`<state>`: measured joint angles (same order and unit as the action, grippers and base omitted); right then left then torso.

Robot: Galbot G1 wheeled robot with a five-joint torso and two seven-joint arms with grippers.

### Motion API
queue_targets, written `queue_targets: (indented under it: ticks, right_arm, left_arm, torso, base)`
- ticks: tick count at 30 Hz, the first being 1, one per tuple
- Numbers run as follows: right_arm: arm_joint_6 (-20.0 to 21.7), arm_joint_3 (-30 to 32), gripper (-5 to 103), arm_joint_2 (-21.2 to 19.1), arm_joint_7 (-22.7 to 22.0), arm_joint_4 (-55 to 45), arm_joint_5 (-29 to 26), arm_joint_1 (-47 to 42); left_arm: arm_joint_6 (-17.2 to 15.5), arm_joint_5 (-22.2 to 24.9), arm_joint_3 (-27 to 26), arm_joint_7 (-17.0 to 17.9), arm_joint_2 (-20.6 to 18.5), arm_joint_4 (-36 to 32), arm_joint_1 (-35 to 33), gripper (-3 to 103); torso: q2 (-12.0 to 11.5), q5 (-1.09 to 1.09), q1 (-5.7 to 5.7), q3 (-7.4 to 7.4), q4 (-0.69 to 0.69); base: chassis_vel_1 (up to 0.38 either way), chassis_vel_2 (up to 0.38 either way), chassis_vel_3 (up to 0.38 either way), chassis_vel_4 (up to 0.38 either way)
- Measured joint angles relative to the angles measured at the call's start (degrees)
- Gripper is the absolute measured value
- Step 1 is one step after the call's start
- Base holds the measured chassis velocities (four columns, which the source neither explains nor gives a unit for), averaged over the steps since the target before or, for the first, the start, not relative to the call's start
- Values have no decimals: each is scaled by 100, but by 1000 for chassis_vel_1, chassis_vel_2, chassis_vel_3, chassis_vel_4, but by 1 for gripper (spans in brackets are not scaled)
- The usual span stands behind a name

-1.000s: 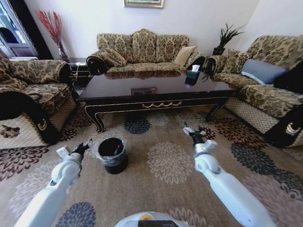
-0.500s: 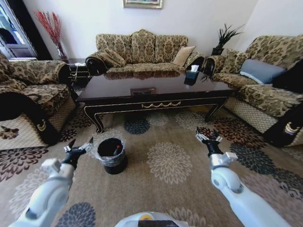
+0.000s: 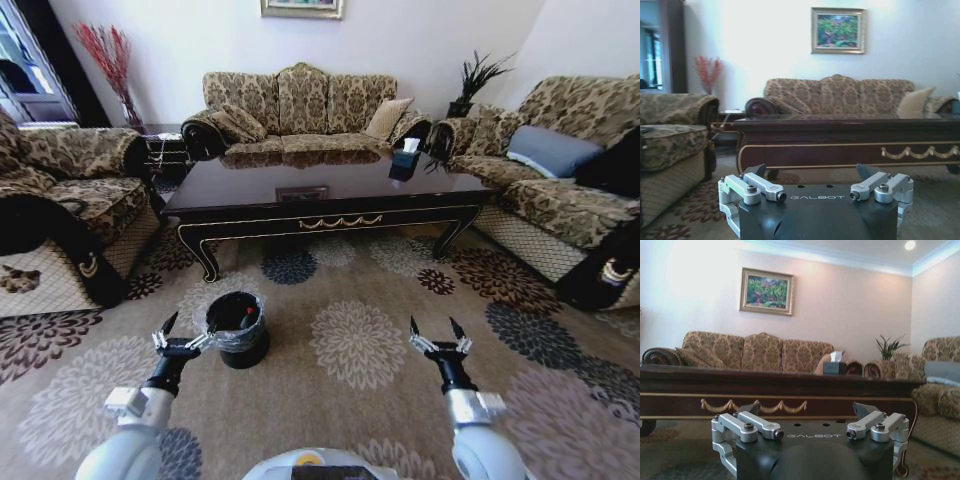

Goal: Move to the front of the table and pick up the trash from the floor, then place it into the trash bin.

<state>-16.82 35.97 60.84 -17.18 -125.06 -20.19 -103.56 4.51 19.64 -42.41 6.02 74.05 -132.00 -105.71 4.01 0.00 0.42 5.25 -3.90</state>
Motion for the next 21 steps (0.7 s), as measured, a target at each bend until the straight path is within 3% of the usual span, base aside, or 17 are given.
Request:
queue_targets:
  ticks: [3, 5, 8, 13, 21]
  right_arm:
    - [139, 360, 100, -81, 54, -177, -88, 158]
    - [148, 438, 100, -110, 90, -179, -104, 198]
    - [147, 867, 100, -413, 449, -26, -215, 412]
    - [147, 1159, 100, -786, 886, 15, -789, 497]
    - [269, 1334, 100, -949, 1206, 18, -1203, 512]
  left_arm:
    - [51, -97, -48, -31, 421, -21, -3, 100]
    - [51, -118, -58, -43, 481, -32, -3, 100]
    - [17, -175, -76, -67, 748, -70, 5, 100]
    - [-12, -261, -87, -87, 823, -127, -5, 100]
    - [-34, -256, -92, -83, 899, -171, 5, 100]
  torso:
    - [0, 1, 1, 1, 0]
    - [0, 0, 1, 1, 0]
    - [0, 2, 1, 1, -1]
    - [-1, 1, 1, 1, -1]
    - [-1, 1, 1, 1, -1]
  base:
    - [0, 0, 0, 0]
    - [0, 0, 0, 0]
    - [0, 0, 0, 0]
    - [0, 0, 0, 0]
    - [0, 0, 0, 0]
